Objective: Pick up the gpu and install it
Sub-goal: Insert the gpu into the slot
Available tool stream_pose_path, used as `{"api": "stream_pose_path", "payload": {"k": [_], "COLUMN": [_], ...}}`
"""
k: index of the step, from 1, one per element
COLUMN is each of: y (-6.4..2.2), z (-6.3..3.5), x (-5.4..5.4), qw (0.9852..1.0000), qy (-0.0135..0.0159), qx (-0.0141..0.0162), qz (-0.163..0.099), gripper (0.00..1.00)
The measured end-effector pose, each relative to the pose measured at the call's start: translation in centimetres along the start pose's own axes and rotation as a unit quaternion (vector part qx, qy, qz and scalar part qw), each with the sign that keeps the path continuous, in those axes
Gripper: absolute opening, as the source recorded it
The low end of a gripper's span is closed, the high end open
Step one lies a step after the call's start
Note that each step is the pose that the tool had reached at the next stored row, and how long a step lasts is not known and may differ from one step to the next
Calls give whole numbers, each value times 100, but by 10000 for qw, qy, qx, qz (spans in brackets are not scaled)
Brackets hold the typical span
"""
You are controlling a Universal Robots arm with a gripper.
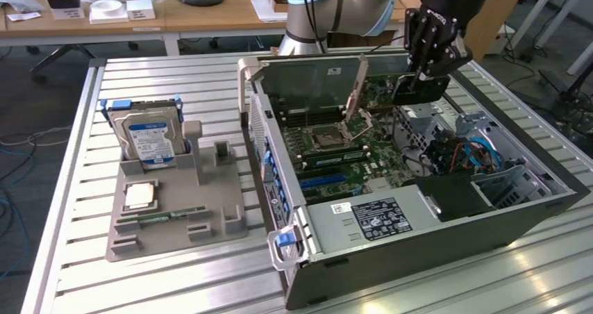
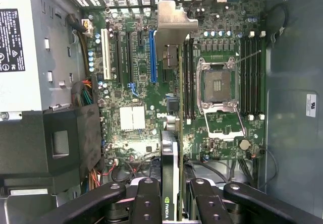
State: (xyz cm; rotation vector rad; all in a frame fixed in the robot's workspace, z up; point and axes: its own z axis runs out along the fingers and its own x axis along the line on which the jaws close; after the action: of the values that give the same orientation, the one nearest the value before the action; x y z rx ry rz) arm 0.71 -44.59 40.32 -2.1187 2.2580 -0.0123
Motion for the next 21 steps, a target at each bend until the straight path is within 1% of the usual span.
{"api": "stream_pose_path", "payload": {"k": [9, 21], "y": [15, 19], "z": [69, 108], "x": [3, 28], "qw": [10000, 10000], "qy": [0, 0], "qx": [0, 0], "qz": [0, 0], "gripper": [27, 27]}}
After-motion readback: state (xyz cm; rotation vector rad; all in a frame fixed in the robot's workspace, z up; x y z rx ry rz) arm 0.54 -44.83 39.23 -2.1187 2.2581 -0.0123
